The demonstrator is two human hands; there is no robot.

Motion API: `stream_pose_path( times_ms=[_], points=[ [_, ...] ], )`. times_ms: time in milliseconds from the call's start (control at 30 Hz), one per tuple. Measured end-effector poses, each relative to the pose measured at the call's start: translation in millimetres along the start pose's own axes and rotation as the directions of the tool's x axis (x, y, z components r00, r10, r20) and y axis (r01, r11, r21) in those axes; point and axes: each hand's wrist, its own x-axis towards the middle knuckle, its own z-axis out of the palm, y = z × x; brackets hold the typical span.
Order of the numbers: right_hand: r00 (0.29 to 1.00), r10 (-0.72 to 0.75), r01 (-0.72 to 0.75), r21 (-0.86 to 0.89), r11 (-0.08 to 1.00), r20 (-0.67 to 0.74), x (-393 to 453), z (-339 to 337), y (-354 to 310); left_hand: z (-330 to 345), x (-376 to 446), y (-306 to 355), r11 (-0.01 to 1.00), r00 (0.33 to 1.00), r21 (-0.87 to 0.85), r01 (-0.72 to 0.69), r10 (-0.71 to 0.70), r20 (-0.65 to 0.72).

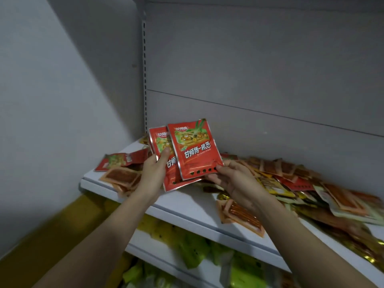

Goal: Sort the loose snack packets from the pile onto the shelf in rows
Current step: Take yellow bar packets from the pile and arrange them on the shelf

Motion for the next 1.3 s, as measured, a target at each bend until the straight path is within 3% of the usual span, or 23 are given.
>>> stream_pose_path(
  times_ms=[100, 200, 367, 433, 600, 867, 1100, 1300],
  points=[
    [0.997, -0.045, 0.043, -0.037, 0.998, -0.055, -24, -31, -3, 41, -23, -2, 1.000, 0.994, 0.013, -0.018, 0.016, 0.110],
    [0.994, -0.089, 0.074, -0.197, 0.978, -0.070, -57, -64, -8, 78, -50, -6, 0.999, 0.983, 0.034, -0.022, 0.015, 0.185],
    [0.968, -0.216, 0.115, -0.532, 0.839, -0.132, -123, -139, -19, 146, -101, -27, 0.998, 0.974, 0.062, 0.000, -0.014, 0.226],
    [0.949, -0.264, 0.115, -0.590, 0.799, -0.172, -154, -173, -25, 180, -130, -38, 0.997, 0.964, 0.080, 0.020, -0.040, 0.263],
    [0.904, -0.342, 0.145, -0.569, 0.810, -0.257, -240, -256, -41, 274, -212, -68, 0.990, 0.927, 0.143, 0.010, -0.063, 0.370],
    [0.827, -0.337, 0.089, -0.486, 0.869, -0.451, -373, -385, -43, 420, -337, -115, 0.992, 0.825, 0.122, 0.019, -0.084, 0.559],
    [0.698, -0.349, 0.035, -0.457, 0.889, -0.625, -456, -478, -55, 530, -409, -148, 0.986, 0.714, 0.163, 0.021, -0.129, 0.688],
    [0.615, -0.374, 0.025, -0.457, 0.889, -0.694, -498, -557, -75, 620, -445, -172, 0.986, 0.639, 0.166, 0.007, -0.132, 0.758]
  ],
)
